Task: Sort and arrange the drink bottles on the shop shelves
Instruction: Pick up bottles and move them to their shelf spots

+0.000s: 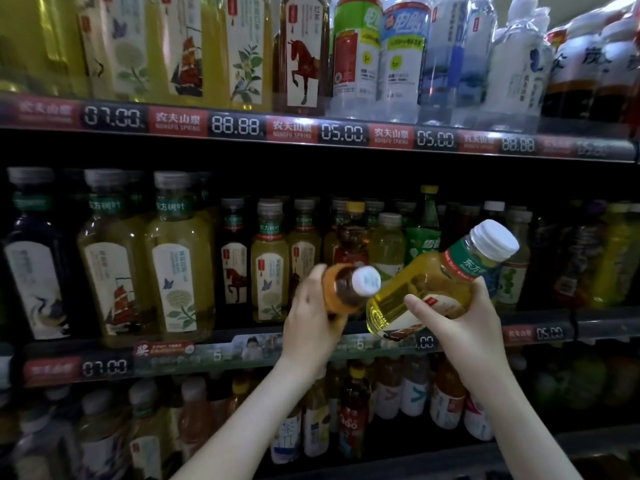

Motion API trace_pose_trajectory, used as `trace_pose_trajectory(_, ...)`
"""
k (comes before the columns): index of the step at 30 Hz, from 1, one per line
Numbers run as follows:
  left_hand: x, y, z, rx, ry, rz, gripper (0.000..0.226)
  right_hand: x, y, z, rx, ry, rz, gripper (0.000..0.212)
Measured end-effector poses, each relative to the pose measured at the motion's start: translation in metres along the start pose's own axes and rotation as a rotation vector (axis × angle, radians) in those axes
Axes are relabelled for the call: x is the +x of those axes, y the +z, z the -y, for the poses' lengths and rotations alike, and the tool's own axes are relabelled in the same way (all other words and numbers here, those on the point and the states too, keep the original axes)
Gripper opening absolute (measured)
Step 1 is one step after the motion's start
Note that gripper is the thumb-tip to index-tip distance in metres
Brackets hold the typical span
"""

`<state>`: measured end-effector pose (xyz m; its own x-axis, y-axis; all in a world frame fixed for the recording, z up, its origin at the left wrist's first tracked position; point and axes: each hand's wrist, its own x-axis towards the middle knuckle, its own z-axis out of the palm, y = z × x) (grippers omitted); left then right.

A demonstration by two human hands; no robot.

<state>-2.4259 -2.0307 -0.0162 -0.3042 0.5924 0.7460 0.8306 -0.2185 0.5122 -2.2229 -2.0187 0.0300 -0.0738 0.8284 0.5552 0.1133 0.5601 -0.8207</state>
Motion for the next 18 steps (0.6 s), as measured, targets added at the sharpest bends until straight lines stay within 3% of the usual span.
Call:
trace_pose_trajectory(5, -0.025, -0.02, 0.002, -0.125, -0.073, -0.132, 0.06, -0.005, 0.007, -0.003, 0.025, -0.033, -0.029, 0.054)
trace_pose_trajectory(9, -0.026, -0.039, 0.001, -0.221, -0.206, -0.218, 0.067, -0.004, 0.019, -0.003, 0.064, -0.038, -0.023, 0.058)
trace_pose_trajectory(11, -0.022, -0.048, 0.002, -0.242, -0.306, -0.191, 0.077, -0.003, 0.026, -0.003, 0.078, -0.045, -0.015, 0.056)
trace_pose_trajectory(14, -0.013, -0.055, 0.009, -0.226, -0.311, -0.118, 0.075, -0.003, 0.037, -0.003, 0.107, -0.024, 0.0, 0.051)
trace_pose_trajectory(18, 0.007, -0.053, 0.001, 0.004, -0.297, -0.023, 0.086, -0.002, 0.044, -0.005, 0.137, 0.004, 0.01, 0.051)
